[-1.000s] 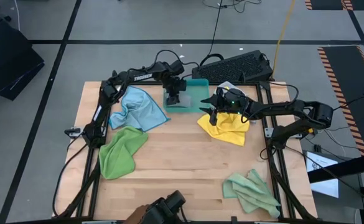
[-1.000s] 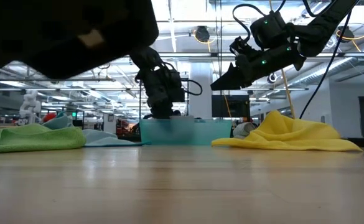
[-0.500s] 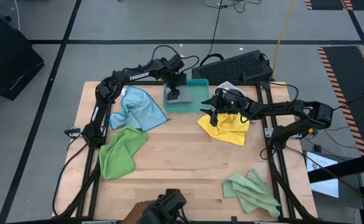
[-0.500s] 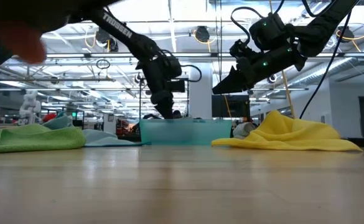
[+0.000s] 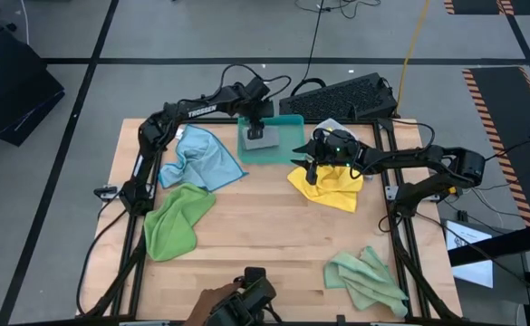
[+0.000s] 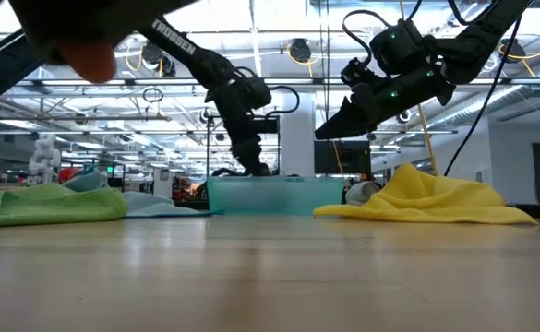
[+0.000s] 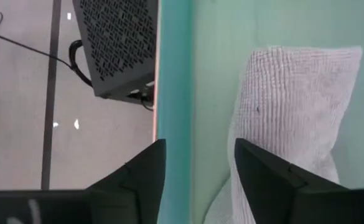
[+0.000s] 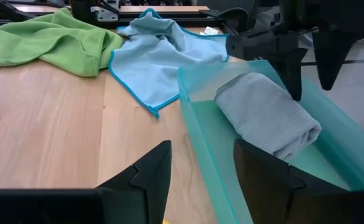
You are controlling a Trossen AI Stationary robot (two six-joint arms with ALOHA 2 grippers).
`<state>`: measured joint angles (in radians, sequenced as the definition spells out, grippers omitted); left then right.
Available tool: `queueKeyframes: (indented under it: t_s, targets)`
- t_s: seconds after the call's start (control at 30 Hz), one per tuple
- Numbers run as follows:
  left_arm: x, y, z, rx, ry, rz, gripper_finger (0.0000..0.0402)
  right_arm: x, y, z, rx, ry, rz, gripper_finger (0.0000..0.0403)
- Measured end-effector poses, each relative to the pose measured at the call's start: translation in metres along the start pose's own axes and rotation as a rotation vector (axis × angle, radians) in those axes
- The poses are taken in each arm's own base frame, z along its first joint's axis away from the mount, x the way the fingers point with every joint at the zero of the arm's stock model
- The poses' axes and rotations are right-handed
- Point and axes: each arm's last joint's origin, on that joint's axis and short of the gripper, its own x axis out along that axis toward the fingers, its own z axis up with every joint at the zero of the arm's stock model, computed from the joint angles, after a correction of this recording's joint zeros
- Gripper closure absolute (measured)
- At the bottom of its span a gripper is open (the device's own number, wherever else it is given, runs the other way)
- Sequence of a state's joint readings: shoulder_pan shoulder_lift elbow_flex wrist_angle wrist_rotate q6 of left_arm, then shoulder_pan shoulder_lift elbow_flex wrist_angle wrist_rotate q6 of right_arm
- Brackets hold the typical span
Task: Fold microfiber towels
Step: Put the folded dark gray microfiber towel into the green bin
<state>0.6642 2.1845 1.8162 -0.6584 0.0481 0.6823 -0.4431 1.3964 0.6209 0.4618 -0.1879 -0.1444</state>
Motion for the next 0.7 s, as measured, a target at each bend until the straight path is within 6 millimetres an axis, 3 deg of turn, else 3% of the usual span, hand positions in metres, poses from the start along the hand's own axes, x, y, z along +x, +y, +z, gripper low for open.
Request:
queueKeyframes:
  t_s: [0.1,0.27,0.47,0.57,0.7]
  targets:
    - [0.01,-0.006,0.0,0.029,-0.027,0.041,0.0222,0.0,0.0,0.0,0.0,-0.001,0.0,0.0238]
    - [0.016,-0.014,0.003,0.099,0.068,0.182,0.0245,0.0,0.0,0.0,0.005,-0.001,0.0,0.0238]
    - [-0.028,-0.009,0.017,0.054,0.018,0.278,0.03,0.0,0.0,0.0,0.009,0.001,0.001,0.0238]
    - [-0.049,-0.01,0.018,-0.02,-0.035,0.204,0.0324,0.0,0.0,0.0,0.01,0.003,0.001,0.0238]
    - [-0.049,-0.022,0.013,-0.02,-0.087,0.017,0.0358,0.0,0.0,0.0,0.012,0.005,0.001,0.0238]
